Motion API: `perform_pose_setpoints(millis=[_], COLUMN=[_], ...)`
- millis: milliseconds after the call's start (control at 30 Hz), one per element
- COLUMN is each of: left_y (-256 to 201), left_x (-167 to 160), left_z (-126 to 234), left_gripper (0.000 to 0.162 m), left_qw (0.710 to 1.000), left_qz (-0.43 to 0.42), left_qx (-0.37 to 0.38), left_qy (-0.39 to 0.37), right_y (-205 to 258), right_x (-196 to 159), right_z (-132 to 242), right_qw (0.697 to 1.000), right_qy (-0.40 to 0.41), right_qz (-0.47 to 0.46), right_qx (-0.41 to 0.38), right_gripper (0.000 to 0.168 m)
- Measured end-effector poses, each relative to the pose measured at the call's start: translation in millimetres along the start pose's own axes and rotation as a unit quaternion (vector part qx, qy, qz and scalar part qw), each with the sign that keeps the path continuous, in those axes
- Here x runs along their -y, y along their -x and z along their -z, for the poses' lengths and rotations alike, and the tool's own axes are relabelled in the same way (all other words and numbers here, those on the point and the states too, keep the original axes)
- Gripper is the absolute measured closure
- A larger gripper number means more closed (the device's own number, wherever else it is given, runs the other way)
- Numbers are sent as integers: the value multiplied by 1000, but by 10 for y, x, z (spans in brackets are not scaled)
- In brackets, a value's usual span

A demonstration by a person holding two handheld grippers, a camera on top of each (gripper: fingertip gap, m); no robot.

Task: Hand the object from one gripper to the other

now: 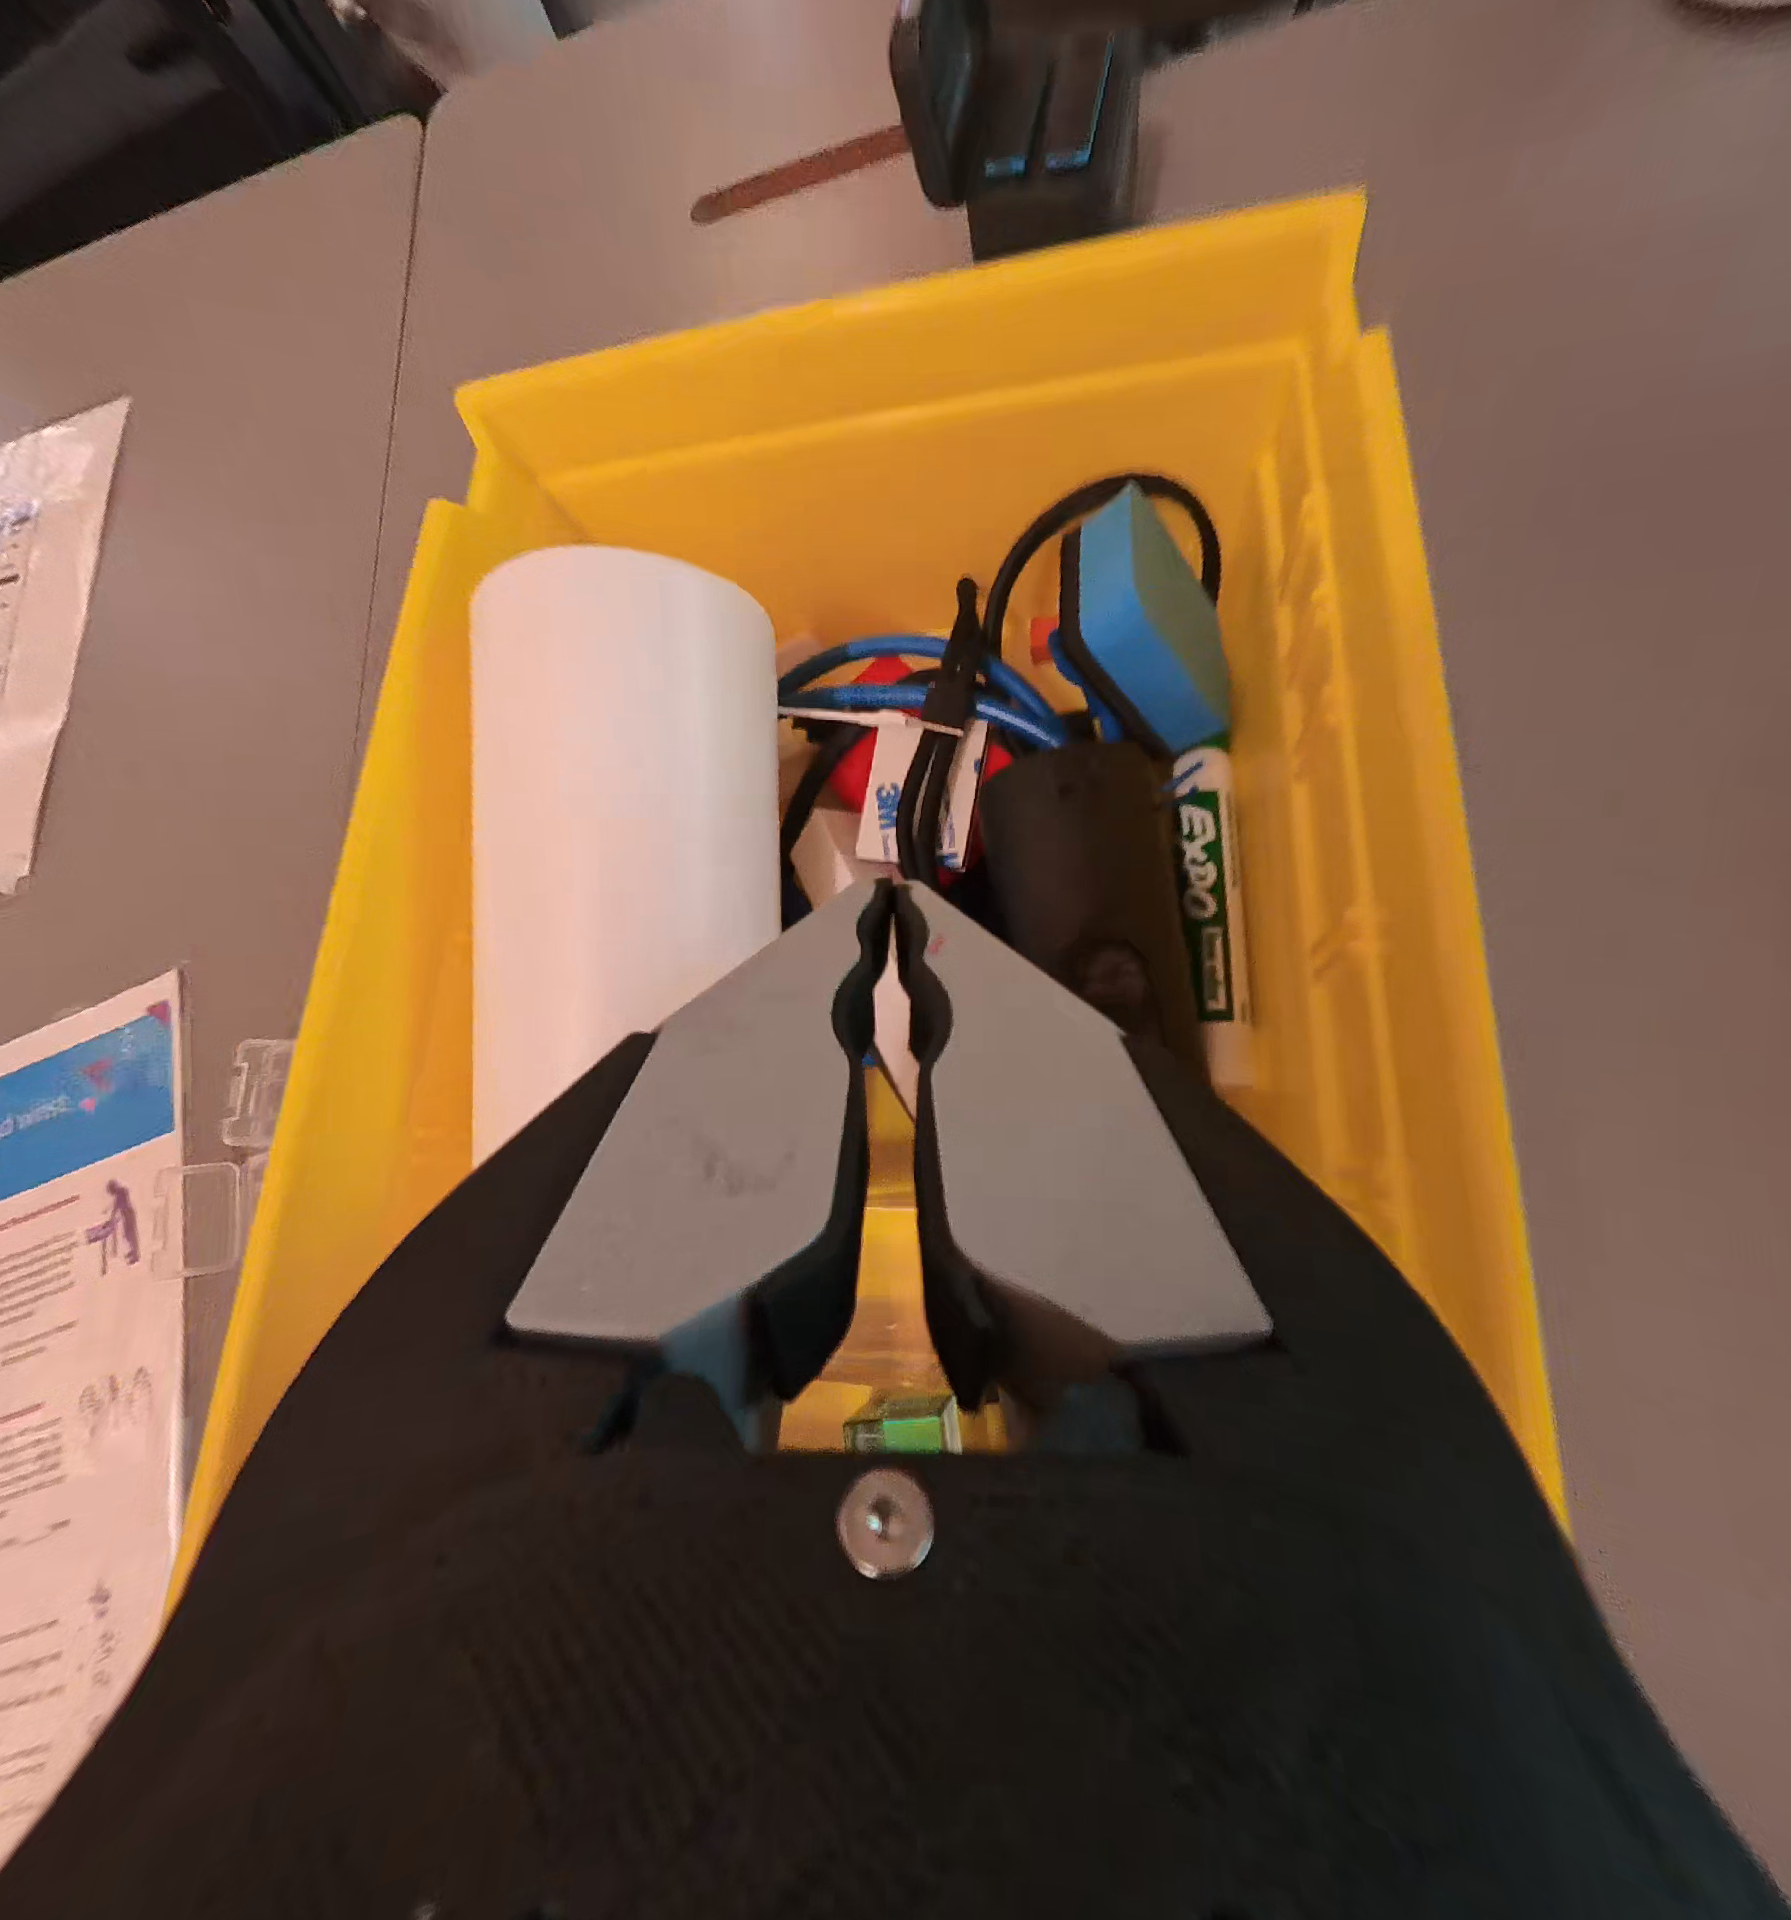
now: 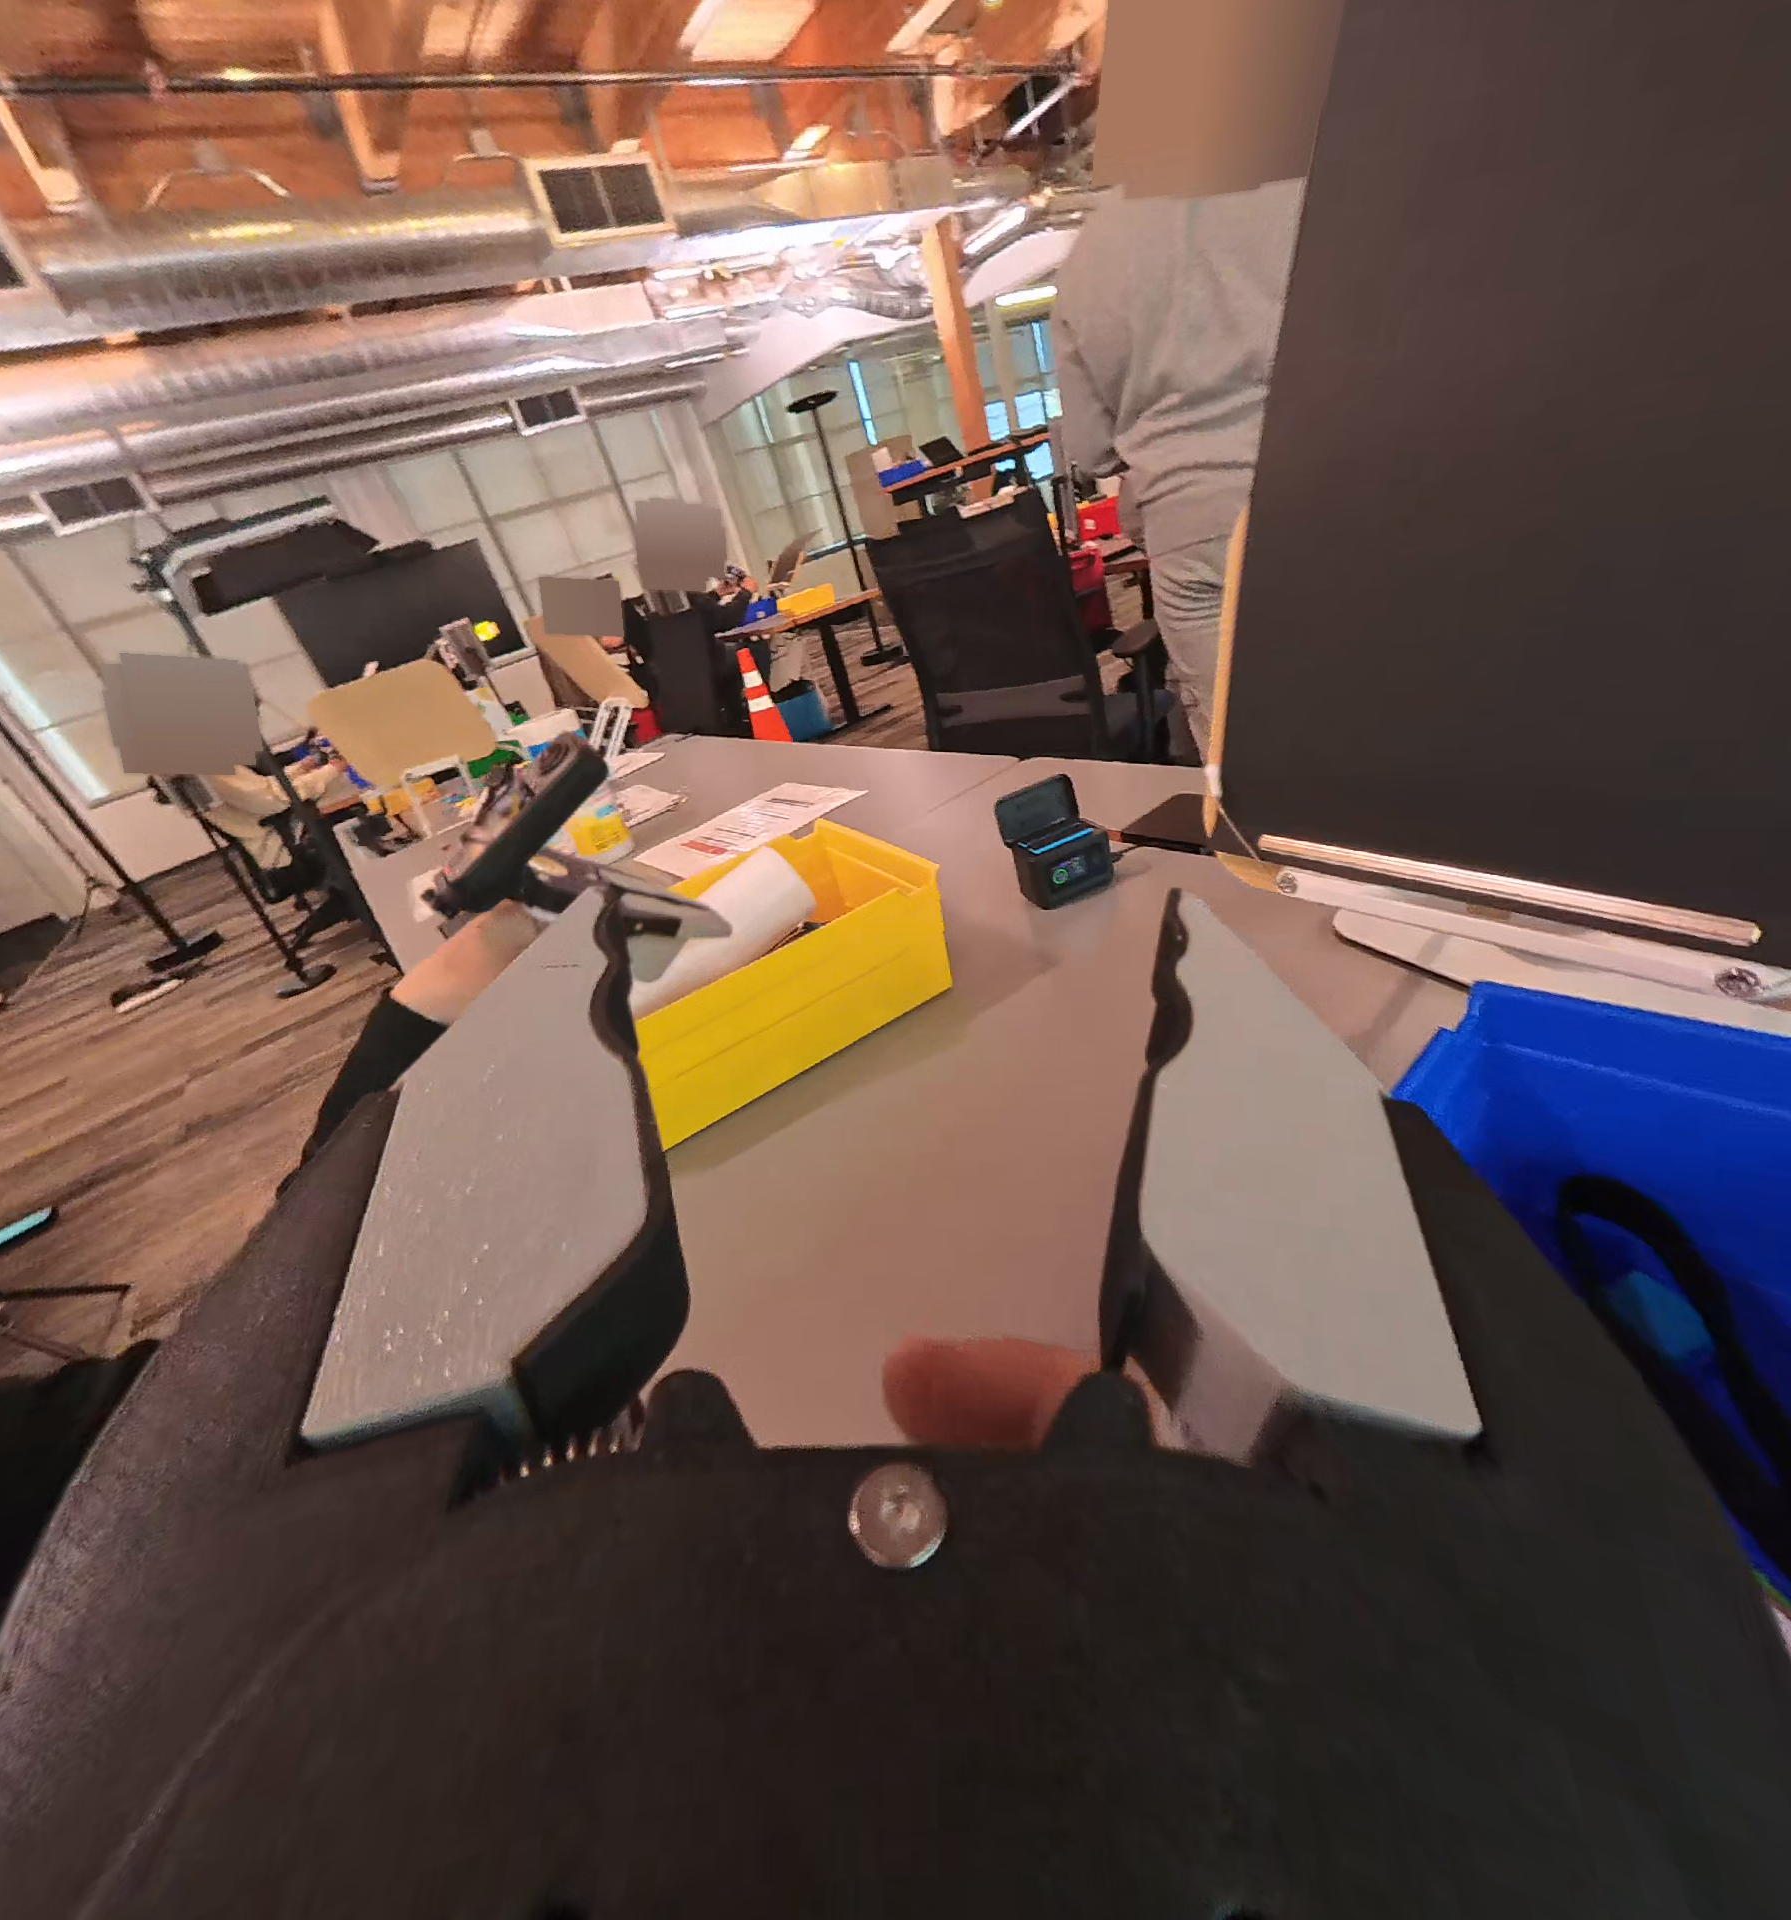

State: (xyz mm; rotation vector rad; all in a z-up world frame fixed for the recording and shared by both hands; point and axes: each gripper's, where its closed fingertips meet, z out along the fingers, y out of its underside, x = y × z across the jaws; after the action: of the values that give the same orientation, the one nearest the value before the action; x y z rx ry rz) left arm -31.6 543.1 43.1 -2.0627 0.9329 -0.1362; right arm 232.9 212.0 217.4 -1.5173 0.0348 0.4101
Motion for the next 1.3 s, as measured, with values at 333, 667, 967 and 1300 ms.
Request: perform_pose_setpoints(millis=[333,667,967,1300], left_y=[-392,-795,-1055,-1202], left_x=[487,556,683,809], left_z=[342,467,595,437], left_gripper=[153,122,119,119], left_qw=[988,980,962,964], left_qz=[31,-6,-8,-14], left_qx=[-96,-146,-213,-209], left_qy=[-121,-135,-168,-166], right_y=[195,348,147,-321], right_x=[-206,-208,-353,-676], right_z=[-140,-201,-424,-528], right_qw=[996,995,991,980], right_qy=[46,32,51,128], right_qz=[69,88,122,154], right_qx=[22,44,18,-23], right_gripper=[75,86,92,88])
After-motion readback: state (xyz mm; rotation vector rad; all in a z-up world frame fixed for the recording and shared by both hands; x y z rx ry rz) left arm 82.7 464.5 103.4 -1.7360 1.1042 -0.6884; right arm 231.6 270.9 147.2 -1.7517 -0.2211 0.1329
